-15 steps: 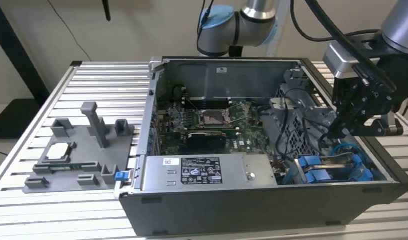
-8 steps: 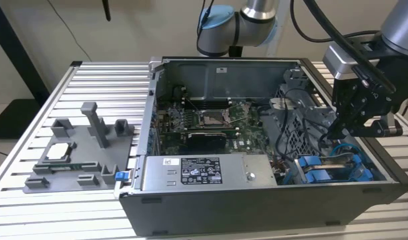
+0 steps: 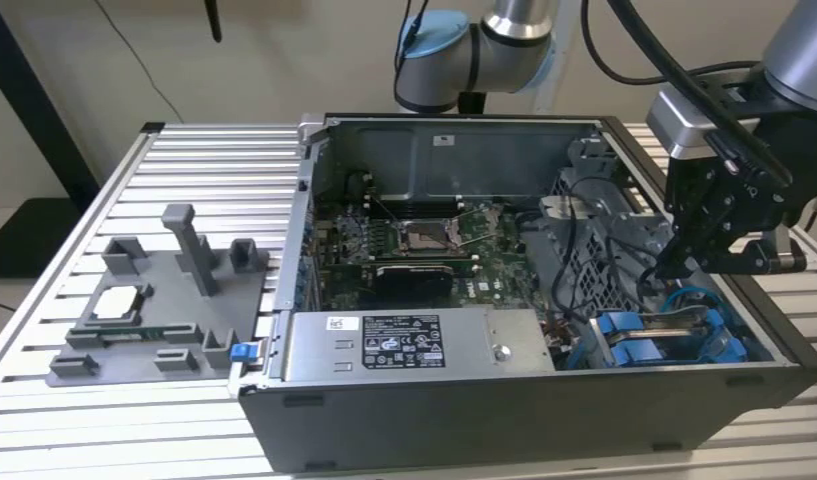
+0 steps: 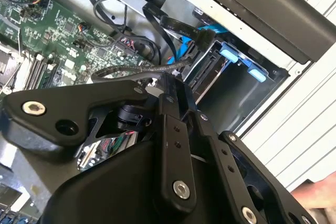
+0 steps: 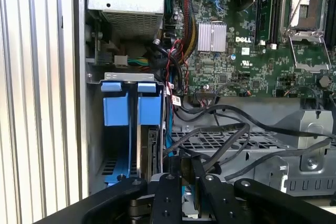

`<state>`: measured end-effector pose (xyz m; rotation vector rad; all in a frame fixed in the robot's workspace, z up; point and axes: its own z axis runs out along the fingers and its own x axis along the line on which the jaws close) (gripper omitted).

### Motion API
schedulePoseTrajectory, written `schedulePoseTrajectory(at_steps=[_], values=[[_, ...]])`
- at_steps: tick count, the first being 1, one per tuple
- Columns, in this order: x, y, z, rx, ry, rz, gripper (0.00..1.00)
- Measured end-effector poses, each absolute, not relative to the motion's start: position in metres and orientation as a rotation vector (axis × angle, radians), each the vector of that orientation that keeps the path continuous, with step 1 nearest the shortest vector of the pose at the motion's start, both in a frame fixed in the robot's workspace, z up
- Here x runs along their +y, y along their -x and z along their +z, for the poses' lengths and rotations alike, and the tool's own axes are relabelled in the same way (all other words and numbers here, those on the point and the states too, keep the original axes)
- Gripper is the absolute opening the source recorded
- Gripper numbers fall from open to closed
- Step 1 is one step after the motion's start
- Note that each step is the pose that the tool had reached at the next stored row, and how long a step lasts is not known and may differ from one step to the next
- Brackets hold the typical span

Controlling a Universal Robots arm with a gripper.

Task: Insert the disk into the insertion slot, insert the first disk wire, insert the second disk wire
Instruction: 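Insert the first disk wire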

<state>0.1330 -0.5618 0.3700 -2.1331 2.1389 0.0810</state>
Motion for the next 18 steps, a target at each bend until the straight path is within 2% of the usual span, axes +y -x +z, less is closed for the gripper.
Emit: schedulePoseTrajectory(at_steps=[18], values=[[-0.578, -0.138, 0.359, 2.159, 2.155, 0.038, 0.0]])
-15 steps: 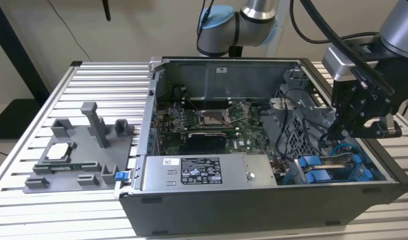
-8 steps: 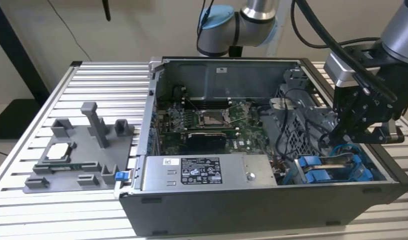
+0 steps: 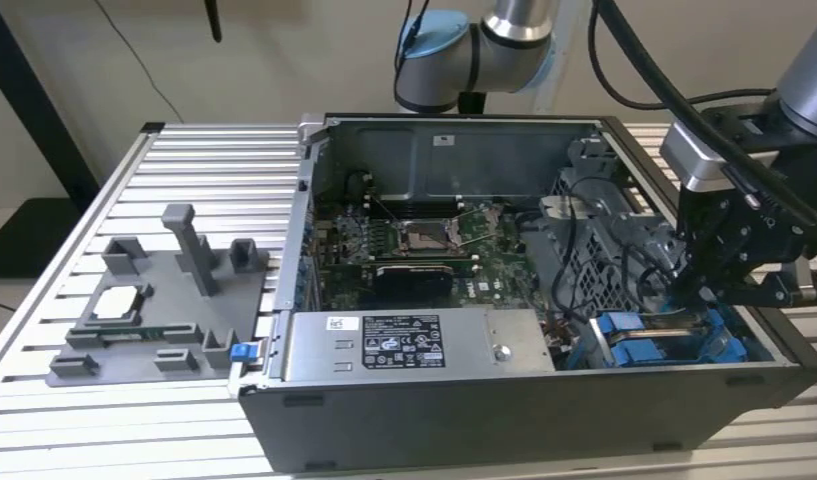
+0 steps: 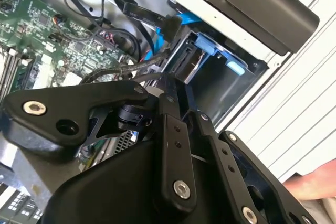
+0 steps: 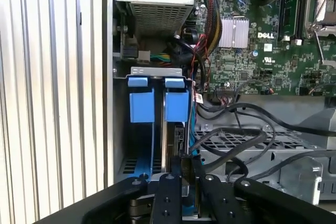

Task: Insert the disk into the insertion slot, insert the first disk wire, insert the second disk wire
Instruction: 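Insert the first disk wire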

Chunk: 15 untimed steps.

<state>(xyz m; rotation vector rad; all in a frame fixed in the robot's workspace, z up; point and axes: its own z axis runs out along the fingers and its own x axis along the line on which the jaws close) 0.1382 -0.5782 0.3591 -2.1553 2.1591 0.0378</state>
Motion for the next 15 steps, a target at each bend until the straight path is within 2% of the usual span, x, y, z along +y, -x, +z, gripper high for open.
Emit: schedulePoseTrajectory(at_steps=[15], values=[[-0.576, -0.147, 0.344, 2.162, 2.16, 0.03, 0.0]])
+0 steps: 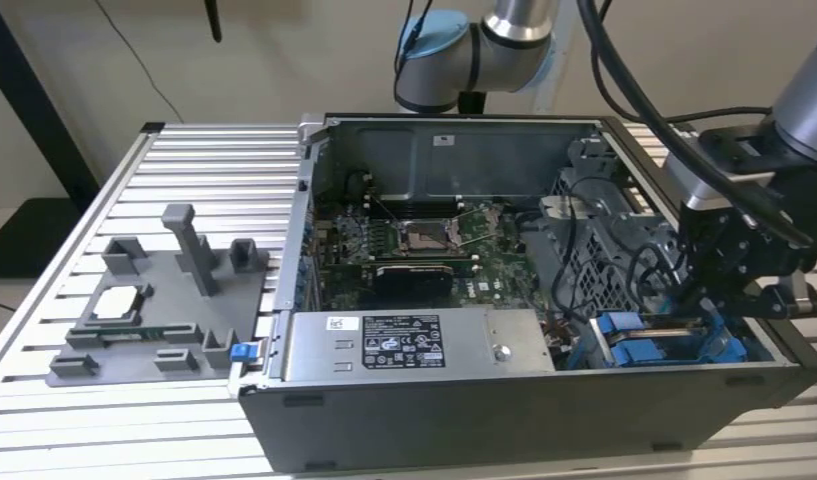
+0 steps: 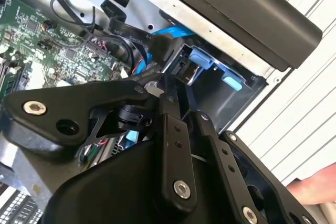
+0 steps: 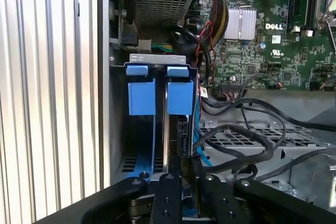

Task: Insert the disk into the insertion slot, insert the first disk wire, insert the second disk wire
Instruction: 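Insert the first disk wire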

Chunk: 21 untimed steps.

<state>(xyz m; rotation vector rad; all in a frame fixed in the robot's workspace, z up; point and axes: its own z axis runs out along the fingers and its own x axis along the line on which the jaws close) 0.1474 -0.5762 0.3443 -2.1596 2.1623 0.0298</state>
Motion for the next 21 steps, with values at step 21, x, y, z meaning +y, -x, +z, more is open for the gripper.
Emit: schedulePoseTrajectory(at_steps=[21], values=[[-0.5748, -0.1515, 0.3347, 2.17, 2.148, 0.033, 0.0]])
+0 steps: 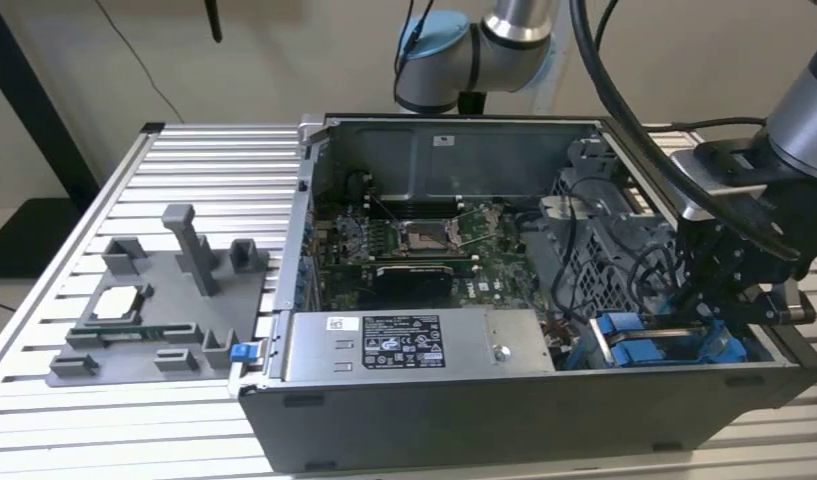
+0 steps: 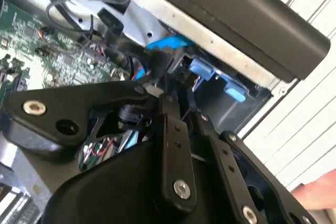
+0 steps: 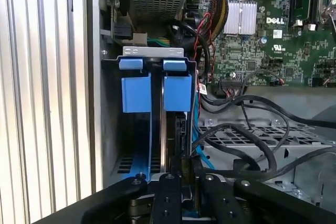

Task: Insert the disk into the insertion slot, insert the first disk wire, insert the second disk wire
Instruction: 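Insert the first disk wire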

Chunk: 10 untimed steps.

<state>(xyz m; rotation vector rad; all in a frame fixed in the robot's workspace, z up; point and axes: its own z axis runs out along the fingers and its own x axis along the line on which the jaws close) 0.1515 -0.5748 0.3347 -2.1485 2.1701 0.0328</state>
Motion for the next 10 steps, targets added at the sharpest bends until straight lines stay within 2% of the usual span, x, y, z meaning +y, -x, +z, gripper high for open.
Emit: schedulePoseTrajectory(at_steps=[7, 8, 10], values=[[-0.5747, -0.1514, 0.3274, 2.183, 2.137, 0.031, 0.0], [-0.5749, -0.1513, 0.3271, 2.183, 2.137, 0.03, 1.0], [-0.5748, -0.1514, 0.3275, 2.183, 2.136, 0.03, 1.0]])
